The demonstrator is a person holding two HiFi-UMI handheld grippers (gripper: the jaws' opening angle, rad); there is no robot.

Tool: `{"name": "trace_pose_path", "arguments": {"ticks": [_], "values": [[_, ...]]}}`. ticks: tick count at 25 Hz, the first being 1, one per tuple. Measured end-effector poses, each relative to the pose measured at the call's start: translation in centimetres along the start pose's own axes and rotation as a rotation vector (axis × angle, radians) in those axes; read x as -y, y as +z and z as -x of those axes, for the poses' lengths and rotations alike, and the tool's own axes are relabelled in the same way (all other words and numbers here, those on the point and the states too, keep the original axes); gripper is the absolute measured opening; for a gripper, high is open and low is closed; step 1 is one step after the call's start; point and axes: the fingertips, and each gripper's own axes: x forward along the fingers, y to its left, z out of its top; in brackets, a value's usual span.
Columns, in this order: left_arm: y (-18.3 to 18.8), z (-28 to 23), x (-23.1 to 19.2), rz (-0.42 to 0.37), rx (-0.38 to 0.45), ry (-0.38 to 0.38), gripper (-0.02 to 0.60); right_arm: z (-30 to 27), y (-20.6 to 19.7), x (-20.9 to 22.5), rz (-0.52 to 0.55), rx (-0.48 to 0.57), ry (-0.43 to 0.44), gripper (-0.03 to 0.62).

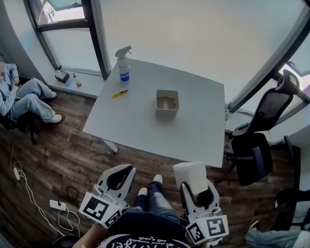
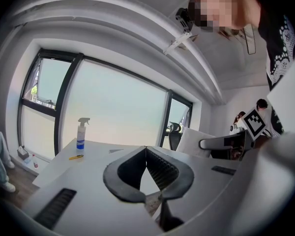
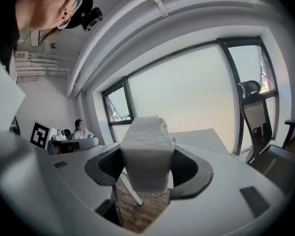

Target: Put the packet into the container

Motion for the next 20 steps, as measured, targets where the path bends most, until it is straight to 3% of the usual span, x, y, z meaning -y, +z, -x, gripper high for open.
{"name": "trace_pose_path", "arguments": {"ticks": [20], "values": [[1.9,-9.9,-2.1,0.008,0.016,0.068,0.008,-8.1,3.6,6.5,0.011,-0.025,0.084,0.272]]}}
